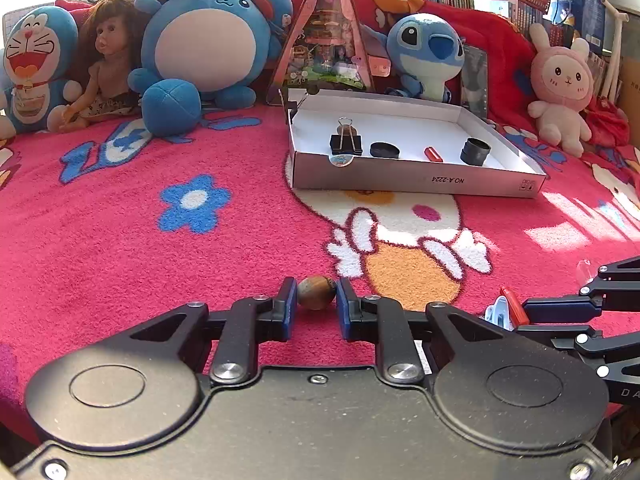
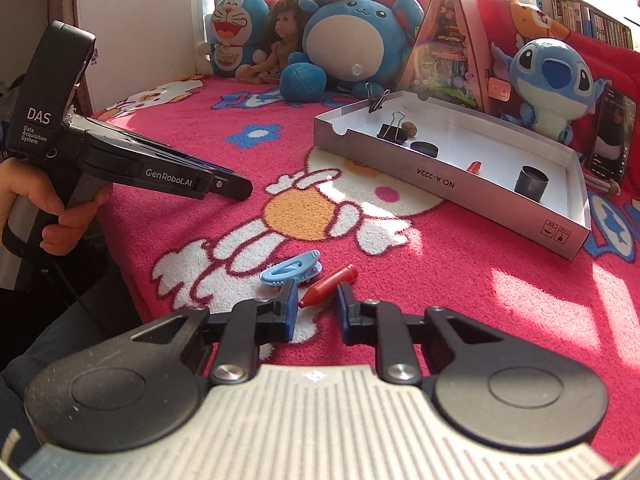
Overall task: Organize rigid objects
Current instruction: 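Grasp an acorn with the left tool while the right tool grasps another red marker, then carry the acorn with the left tool while the right tool carries the marker into the box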
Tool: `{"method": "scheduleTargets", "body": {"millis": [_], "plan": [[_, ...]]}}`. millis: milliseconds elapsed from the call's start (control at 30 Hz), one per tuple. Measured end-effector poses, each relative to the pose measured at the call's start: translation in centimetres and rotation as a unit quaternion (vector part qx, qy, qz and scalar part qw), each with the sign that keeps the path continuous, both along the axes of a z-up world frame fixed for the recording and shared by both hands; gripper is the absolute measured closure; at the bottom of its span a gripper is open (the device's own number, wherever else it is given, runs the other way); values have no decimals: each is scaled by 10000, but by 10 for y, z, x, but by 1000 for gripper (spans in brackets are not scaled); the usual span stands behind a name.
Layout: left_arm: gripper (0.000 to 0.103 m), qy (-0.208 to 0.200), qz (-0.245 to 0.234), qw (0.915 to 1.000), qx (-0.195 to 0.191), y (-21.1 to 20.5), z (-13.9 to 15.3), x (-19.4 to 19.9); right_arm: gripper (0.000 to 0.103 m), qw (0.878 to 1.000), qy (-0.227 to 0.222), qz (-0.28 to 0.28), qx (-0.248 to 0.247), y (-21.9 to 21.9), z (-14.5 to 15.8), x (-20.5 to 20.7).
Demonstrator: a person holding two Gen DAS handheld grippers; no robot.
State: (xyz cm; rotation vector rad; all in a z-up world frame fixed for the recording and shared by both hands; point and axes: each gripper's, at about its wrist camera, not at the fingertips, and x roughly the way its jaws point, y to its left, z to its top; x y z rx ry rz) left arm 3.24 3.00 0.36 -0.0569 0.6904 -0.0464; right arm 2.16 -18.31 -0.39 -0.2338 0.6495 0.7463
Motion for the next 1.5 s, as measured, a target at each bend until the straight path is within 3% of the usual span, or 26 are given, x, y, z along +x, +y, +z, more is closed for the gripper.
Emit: {"method": "scheduleTargets", "body": {"millis": [300, 333, 500, 700, 1000, 1500], "plan": [[83, -29, -36, 10000, -17, -4, 2, 0, 75, 9982, -149, -543, -227, -5, -1, 7], [83, -30, -47, 10000, -22, -4, 2, 0, 70, 9980, -125, -580, -236, -6, -2, 8], [83, -39, -69, 10000, -30, -7, 3, 1, 70, 9980, -29, -613, -143, -6, -2, 8], [83, -113, -146, 9998, -27, -14, 7, 5, 89, 9960, -95, -884, -132, 0, -3, 8], [83, -426, -142, 9990, -71, -20, 34, 40, 90, 9848, -180, -1728, -34, -6, 9, 33], [83, -443, -125, 9987, -215, -28, 52, 109, 90, 9767, -266, -2128, 122, -11, 33, 85]]}}
